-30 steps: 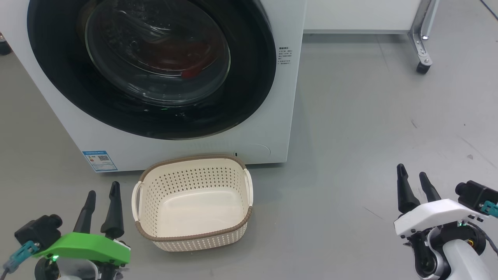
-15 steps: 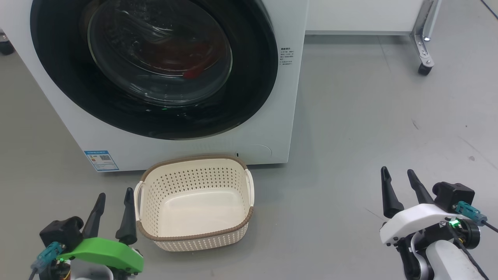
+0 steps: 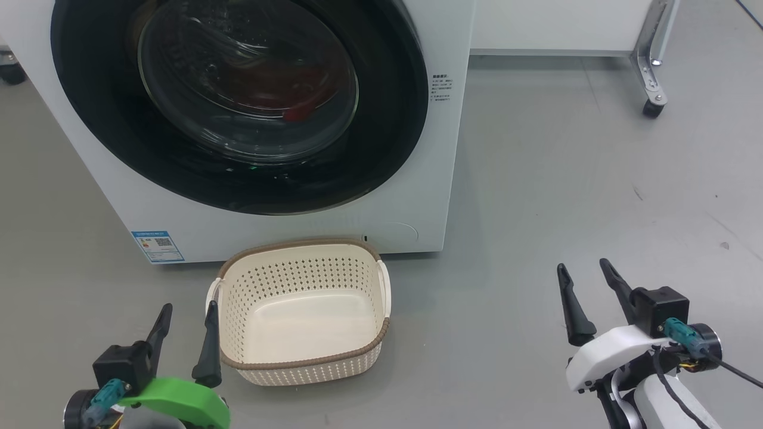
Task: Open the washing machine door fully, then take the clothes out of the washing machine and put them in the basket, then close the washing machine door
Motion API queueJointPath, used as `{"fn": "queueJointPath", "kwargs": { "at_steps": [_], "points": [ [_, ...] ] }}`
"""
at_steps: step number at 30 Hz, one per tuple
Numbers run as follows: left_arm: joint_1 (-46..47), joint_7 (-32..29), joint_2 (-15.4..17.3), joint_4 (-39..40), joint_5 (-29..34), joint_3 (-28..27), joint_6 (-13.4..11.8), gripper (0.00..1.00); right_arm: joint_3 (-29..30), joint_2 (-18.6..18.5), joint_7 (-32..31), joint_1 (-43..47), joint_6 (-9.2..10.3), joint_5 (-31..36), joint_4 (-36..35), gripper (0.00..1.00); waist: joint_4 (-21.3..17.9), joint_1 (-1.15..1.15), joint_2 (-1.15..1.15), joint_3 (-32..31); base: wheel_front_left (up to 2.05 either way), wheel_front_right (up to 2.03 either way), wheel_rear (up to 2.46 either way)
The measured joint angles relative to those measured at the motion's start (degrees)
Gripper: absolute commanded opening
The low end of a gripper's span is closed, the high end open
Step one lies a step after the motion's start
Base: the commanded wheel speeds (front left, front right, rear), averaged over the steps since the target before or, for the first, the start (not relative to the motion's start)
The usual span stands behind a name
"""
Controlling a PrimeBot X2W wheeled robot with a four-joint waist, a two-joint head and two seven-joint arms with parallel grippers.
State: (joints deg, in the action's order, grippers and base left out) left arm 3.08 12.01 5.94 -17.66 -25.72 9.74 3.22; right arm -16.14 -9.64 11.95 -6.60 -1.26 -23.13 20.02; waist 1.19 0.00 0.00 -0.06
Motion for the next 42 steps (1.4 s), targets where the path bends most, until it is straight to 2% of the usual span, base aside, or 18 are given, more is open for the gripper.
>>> {"fn": "queueJointPath", "kwargs": {
  "at_steps": [12, 21, 42],
  "points": [
    [0.48, 2.26, -0.19, -2.59, 6.88, 0.51, -1.43, 1.00, -0.56, 0.02, 2.11, -0.01, 1.34, 7.55, 0.71, 1.00, 0.28, 0.00, 0.00, -0.03, 0.00, 0.00, 0.00],
    [0.70, 2.26, -1.05, -3.32, 6.67, -0.21, -1.52, 1.00, 1.87, 1.14, 2.34, 0.04, 2.46, 7.66, 0.60, 1.00, 0.47, 0.00, 0.00, -0.02, 0.00, 0.00, 0.00],
    [1.86, 2.26, -1.46, -3.85, 6.67, -1.44, -1.52, 1.00, 4.91, 3.21, 2.35, 2.37, 2.93, 7.66, -0.13, 1.00, 1.09, 0.00, 0.00, 0.18, 0.00, 0.00, 0.00]
  ]
}}
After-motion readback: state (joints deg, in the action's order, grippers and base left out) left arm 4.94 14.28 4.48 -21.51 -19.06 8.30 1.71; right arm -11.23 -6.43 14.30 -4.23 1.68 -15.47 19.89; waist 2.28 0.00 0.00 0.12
